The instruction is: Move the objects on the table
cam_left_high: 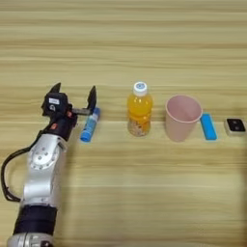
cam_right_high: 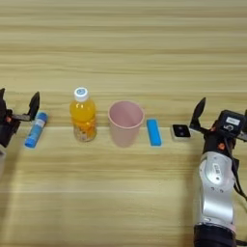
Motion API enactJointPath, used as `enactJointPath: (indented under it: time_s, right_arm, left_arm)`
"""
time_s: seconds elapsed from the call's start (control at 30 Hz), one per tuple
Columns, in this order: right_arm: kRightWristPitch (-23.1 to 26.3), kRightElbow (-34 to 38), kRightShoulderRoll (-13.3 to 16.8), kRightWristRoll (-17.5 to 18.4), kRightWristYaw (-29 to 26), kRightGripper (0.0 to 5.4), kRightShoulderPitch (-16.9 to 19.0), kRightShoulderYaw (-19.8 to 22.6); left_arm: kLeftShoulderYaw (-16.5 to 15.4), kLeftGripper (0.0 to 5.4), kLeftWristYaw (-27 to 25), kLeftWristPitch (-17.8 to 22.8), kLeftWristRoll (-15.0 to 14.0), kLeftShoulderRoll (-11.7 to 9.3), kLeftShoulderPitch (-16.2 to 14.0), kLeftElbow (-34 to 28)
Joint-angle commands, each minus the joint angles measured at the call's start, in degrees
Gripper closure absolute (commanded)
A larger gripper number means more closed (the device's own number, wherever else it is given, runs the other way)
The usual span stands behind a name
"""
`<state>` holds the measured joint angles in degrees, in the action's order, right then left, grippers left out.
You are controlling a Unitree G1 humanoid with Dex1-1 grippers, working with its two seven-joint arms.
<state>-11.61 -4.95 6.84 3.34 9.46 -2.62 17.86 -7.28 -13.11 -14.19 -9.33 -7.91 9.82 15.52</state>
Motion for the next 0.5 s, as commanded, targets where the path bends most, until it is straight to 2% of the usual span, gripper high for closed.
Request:
enactJointPath:
  time_s: [0.03, 0.13, 0.3, 0.4, 0.47, 0.5]
  right_arm:
    - [0.9, -0.3, 0.7, -0.2, -0.4, 0.00, 0.1, 0.0]
    - [0.9, -0.3, 0.9, -0.1, -0.7, 0.00, 0.2, 0.1]
    - [0.9, -0.6, 1.7, 0.4, -1.5, 0.00, 0.5, 0.7]
    - [0.8, -1.3, 2.3, 0.8, -2.0, 0.00, 0.4, 1.1]
    - [0.7, -1.7, 2.6, 1.0, -2.2, 0.00, 0.4, 1.3]
    - [0.6, -2.0, 2.8, 1.0, -2.4, 0.00, 0.3, 1.4]
  left_arm:
    - [-2.9, 0.04, 1.4, -4.5, 1.0, -2.7, 5.7, 8.7]
    - [-3.4, 0.04, 2.4, -7.8, 2.2, -3.5, 7.8, 14.0]
    - [-3.0, 0.04, 4.4, -11.4, 3.6, -2.0, 11.4, 20.8]
    - [-3.8, 0.04, 5.6, -12.2, 3.0, -1.8, 14.6, 24.1]
    - [-5.1, 0.04, 3.7, -10.8, -0.2, -1.0, 17.7, 26.7]
    - [-5.6, 0.04, 4.0, -10.5, -0.9, -0.8, 19.2, 28.4]
